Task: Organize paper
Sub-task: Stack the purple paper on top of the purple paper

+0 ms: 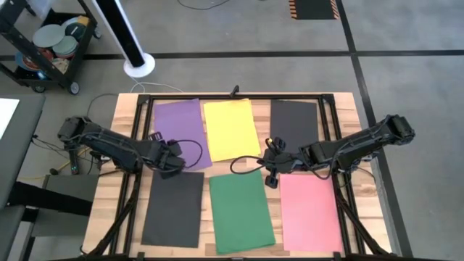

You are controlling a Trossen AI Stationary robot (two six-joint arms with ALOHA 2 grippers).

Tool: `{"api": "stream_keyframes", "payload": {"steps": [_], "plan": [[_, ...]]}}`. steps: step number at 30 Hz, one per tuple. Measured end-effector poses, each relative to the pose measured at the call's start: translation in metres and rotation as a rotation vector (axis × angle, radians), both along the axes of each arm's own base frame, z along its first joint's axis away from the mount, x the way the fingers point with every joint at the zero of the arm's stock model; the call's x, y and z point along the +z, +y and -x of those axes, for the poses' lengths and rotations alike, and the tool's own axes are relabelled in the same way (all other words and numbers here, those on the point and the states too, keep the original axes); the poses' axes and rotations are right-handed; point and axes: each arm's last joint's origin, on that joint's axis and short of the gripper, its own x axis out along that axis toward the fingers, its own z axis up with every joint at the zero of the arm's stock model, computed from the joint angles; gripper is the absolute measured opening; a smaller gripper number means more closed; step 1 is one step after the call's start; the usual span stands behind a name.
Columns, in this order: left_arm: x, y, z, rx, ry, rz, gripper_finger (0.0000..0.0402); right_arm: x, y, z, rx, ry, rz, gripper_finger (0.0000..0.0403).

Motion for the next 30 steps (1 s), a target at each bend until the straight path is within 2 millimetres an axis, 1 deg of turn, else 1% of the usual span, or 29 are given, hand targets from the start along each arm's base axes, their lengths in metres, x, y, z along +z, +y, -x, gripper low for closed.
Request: {"api": "stream_keyframes", "payload": {"steps": [9, 12, 15, 22, 30], "plan": [[0.0, 0.005, -0.002, -0.077, 0.041, 0.004, 0.019, 0.001, -0.004, -0.001, -0.017, -0.008, 0.005, 0.0], [-0.001, 0.004, -0.004, -0.037, -0.003, 0.012, 0.0189, 0.001, -0.004, -0.001, -0.016, -0.008, 0.005, 0.0], [-0.001, 0.003, -0.007, -0.037, -0.029, 0.046, 0.019, 0.001, -0.004, -0.001, -0.017, -0.008, 0.005, 0.0], [-0.001, 0.004, -0.005, -0.023, -0.013, 0.041, 0.019, 0.001, -0.004, -0.001, -0.016, -0.007, 0.005, 0.0], [-0.001, 0.004, -0.011, -0.033, -0.061, 0.048, 0.019, 0.0, -0.005, -0.001, -0.008, -0.003, 0.009, 0.0]]}}
